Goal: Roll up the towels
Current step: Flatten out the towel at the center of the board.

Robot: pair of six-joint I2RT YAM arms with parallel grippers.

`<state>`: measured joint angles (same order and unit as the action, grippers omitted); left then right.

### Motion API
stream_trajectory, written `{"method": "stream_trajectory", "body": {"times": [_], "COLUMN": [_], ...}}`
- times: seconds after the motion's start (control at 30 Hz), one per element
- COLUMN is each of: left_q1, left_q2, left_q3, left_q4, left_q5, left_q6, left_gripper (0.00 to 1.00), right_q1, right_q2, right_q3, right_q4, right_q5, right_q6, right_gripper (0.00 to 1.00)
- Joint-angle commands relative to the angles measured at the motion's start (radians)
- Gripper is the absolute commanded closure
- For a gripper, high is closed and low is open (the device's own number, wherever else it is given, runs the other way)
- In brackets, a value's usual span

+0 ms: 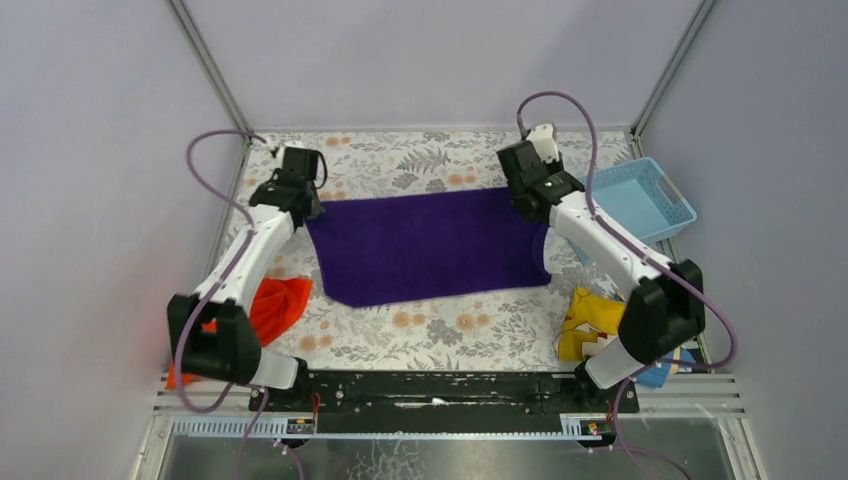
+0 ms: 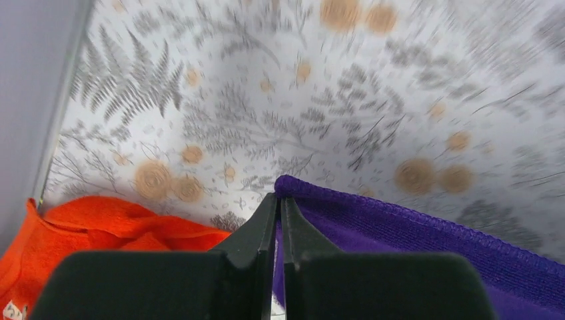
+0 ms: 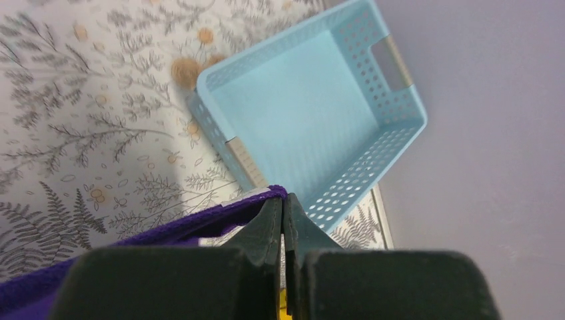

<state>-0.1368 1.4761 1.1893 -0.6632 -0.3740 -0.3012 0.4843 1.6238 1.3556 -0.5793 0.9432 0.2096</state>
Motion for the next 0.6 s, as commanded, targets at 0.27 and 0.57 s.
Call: {"method": "stream_trajectory", "body": {"times": [0.27, 0.57], "left_q1": [0.012, 0.012], "left_q2": [-0.470, -0.635], "left_q3": [0.076, 0.110], "left_q4": [-0.061, -0.184], "left_q5": [-0.141, -0.115], "left_q6": [-0.029, -0.016], "left_gripper": [1.00, 1.00], "right_q1": [-0.007, -0.006], "right_q2": [-0.562, -0.877], "right_q3": [-0.158, -0.262], "right_q4": [0.136, 0.086], "right_q5": [-0.253, -0.597], "right_q6": [-0.306, -0.426], "right_gripper": [1.00, 1.00]}}
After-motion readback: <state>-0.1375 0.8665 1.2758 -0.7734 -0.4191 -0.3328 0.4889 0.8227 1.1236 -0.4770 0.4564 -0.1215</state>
